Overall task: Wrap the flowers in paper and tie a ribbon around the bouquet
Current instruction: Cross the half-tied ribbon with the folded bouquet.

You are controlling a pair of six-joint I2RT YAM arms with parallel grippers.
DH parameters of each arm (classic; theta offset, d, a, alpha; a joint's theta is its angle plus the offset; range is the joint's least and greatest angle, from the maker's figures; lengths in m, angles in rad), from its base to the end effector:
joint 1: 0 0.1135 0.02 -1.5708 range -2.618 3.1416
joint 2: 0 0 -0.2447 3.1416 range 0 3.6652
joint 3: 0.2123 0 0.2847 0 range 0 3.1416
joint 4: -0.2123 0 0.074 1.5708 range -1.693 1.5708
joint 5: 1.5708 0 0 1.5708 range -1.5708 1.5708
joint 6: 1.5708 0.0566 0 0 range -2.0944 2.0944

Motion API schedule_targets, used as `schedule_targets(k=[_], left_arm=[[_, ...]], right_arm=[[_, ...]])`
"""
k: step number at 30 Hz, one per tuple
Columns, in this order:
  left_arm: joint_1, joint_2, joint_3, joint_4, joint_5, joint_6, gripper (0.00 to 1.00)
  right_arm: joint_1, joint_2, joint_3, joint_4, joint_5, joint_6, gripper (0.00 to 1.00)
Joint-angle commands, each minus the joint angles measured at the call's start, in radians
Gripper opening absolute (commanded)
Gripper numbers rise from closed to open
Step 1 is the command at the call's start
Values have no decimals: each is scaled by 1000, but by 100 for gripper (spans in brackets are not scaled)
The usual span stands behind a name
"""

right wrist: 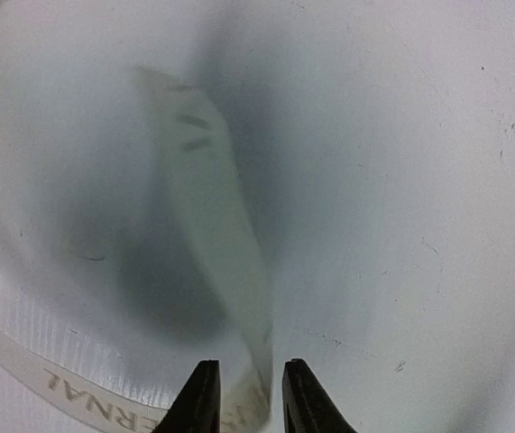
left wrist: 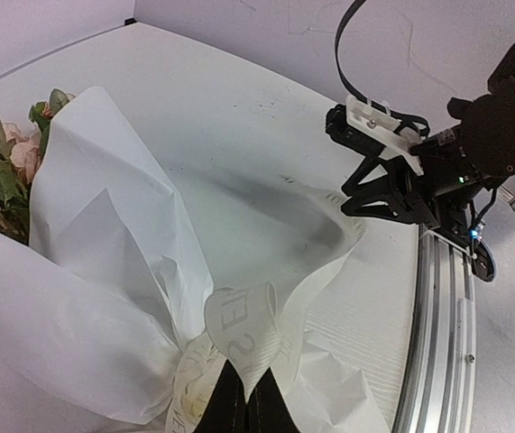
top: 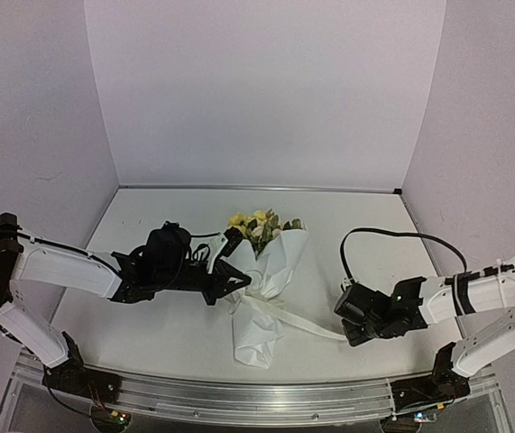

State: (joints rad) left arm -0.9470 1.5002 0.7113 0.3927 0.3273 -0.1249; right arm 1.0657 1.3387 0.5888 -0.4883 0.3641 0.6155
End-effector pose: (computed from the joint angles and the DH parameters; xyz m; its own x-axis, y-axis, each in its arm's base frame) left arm 0.1950 -0.3021 0.1531 -0.3410 0.2719 -0.8999 0.9064 0.3490 -0.2380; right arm 0.1385 0.2088 0.0859 -0.8131 -0.3555 -0.4609 -0.3577 0.9299 -0.0863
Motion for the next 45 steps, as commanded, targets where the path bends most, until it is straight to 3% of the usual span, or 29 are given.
schedule_targets(k=[1,7,11,23,36,45], left_arm=[[5,-16,17,17,81,41,0],[5,-23,5,50,128,64,0],[5,-30,3,61,135,59,0],[5,-83,-40,86,93,17,0],[5,-85,-29,74,90,14,0],[6,-65,-17,69,93,6,0]], right_arm=[[-2,-64,29,23,-33,-41,39],[-3,-108,80,84,-192,-189,61],[-11,-26,149,149,-311,-258,63],[-48,240,187,549,-541,-362,62],[-49,298,164,566,-649,-509,61],[11,325,124,658,-561,-504,60]])
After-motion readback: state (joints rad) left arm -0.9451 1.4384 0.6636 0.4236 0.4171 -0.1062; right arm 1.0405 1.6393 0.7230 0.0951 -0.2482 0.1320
